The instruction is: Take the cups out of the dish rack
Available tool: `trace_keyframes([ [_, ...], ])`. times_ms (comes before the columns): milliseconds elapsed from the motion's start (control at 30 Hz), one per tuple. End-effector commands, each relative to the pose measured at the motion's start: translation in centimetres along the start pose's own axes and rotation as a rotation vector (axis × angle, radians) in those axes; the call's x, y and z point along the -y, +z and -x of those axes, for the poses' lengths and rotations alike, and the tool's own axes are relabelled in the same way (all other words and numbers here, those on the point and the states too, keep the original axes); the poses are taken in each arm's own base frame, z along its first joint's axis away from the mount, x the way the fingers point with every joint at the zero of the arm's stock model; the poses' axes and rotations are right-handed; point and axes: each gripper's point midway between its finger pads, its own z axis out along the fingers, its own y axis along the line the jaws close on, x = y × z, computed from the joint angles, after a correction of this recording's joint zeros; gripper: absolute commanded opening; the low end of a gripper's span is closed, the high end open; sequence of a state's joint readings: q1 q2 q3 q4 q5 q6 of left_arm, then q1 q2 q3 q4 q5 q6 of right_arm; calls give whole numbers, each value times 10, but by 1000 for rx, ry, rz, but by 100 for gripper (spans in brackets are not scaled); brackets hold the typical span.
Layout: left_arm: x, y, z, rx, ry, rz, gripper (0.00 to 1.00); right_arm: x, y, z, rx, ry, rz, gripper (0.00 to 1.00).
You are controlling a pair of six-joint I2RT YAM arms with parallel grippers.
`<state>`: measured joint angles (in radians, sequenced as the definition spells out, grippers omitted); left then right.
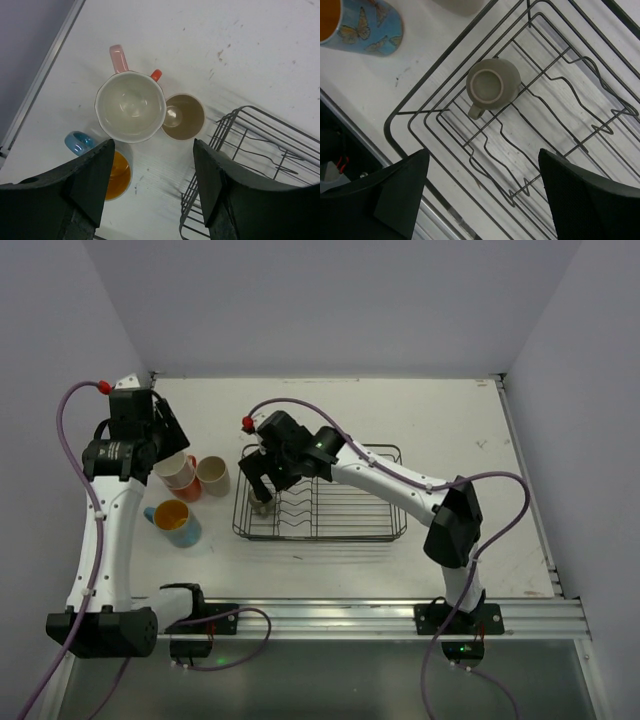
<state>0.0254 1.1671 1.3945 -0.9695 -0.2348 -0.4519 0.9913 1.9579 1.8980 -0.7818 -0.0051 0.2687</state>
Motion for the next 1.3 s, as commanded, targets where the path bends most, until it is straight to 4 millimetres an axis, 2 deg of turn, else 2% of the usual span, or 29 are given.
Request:
trace_keyframes([
  [0, 7, -14, 26, 115, -21, -64, 68, -8, 3, 21, 65, -85, -20, 91],
  [267, 17, -14, 17, 95, -9, -129, 68, -12, 33, 23, 84, -169, -43, 81],
  [300, 17, -16, 17, 101, -8, -135, 68, -15, 37, 21, 77, -180, -35, 77],
  [433, 18, -13, 12, 87, -4, -144, 69, -21, 51, 21, 59, -195, -23, 74],
  [567, 23, -13, 9, 74, -6, -172, 68, -17, 72, 15, 39, -215, -40, 74],
  [700, 23, -14, 9, 78, -5, -175, 68, -9, 83, 14, 36, -230, -83, 72],
  [767, 23, -15, 10, 80, -2, -174, 69, -2, 86, 14, 35, -239, -119, 70],
  [1033, 23, -13, 6, 72, -1, -179, 69, 5, 95, 11, 20, -261, -147, 69],
  [1267, 22, -15, 7, 77, 1, -176, 69, 1, 104, 5, 3, -254, -122, 68],
])
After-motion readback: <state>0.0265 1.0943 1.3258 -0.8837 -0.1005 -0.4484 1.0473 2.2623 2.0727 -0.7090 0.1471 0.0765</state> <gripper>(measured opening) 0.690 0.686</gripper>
